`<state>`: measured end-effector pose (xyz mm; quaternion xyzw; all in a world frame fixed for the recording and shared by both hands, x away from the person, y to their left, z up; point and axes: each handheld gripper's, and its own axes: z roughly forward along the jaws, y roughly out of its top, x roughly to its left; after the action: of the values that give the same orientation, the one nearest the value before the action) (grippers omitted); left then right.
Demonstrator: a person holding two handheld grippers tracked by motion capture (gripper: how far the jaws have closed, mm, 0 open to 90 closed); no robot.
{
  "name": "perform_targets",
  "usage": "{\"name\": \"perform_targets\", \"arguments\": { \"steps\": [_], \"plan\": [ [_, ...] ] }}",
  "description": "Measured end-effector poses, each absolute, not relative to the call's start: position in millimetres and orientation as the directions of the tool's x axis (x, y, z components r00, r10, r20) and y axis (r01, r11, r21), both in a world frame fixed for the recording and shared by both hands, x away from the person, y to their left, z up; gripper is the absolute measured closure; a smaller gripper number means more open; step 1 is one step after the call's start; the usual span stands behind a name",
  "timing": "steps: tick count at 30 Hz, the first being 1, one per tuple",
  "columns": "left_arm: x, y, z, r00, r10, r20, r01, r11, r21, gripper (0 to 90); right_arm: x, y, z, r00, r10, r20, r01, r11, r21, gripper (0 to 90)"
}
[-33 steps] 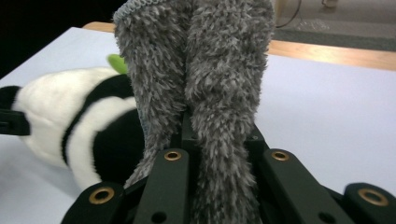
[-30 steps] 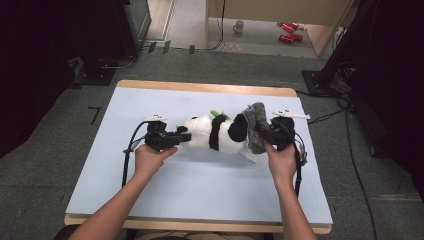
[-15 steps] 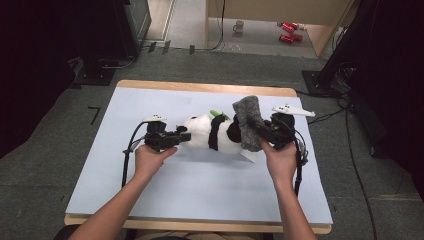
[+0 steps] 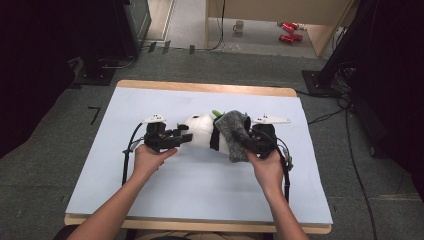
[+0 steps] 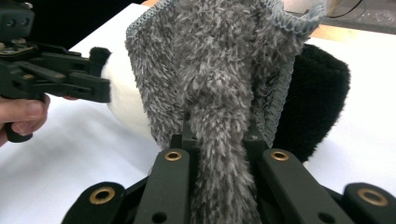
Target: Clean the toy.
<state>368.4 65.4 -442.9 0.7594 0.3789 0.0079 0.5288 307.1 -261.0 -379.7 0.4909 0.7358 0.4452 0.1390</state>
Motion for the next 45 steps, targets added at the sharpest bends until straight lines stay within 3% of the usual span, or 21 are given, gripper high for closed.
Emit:
{"name": "perform_targets", "arguments": {
  "steps": [7, 13, 22, 27, 33, 38, 40, 45],
  "plan": [
    [367, 71, -447, 0.785, 0.555, -0.275, 0.462, -0.228, 0.857, 39.2, 310, -265, -381, -0.472, 0.848, 0.24, 0.596, 0.107, 0.796, 79.0],
    [369, 70, -454, 0.794, 0.539, -0.28, 0.465, -0.243, 0.851, 37.2, 314, -270, -382, -0.467, 0.85, 0.243, 0.592, 0.095, 0.801, 78.5],
    [377, 67, -466, 0.817, 0.537, -0.212, 0.397, -0.256, 0.881, 30.8, 318, -274, -383, -0.461, 0.85, 0.254, 0.593, 0.082, 0.801, 78.3],
    [385, 65, -465, 0.812, 0.53, -0.244, 0.419, -0.238, 0.877, 29.0, 319, -274, -383, -0.455, 0.854, 0.253, 0.596, 0.08, 0.799, 78.2],
    [391, 63, -461, 0.848, 0.481, -0.223, 0.393, -0.288, 0.873, 26.0, 322, -277, -383, -0.454, 0.852, 0.26, 0.604, 0.08, 0.793, 78.2],
    [393, 52, -470, 0.844, 0.501, -0.193, 0.385, -0.314, 0.868, 21.9, 325, -273, -386, -0.465, 0.845, 0.264, 0.598, 0.08, 0.798, 78.2],
    [392, 49, -471, 0.833, 0.525, -0.173, 0.379, -0.315, 0.87, 24.9, 326, -271, -386, -0.467, 0.846, 0.258, 0.595, 0.084, 0.8, 78.1],
    [386, 49, -466, 0.812, 0.557, -0.175, 0.385, -0.285, 0.878, 52.6, 327, -271, -385, -0.456, 0.853, 0.254, 0.588, 0.075, 0.805, 78.0]
  ]
}}
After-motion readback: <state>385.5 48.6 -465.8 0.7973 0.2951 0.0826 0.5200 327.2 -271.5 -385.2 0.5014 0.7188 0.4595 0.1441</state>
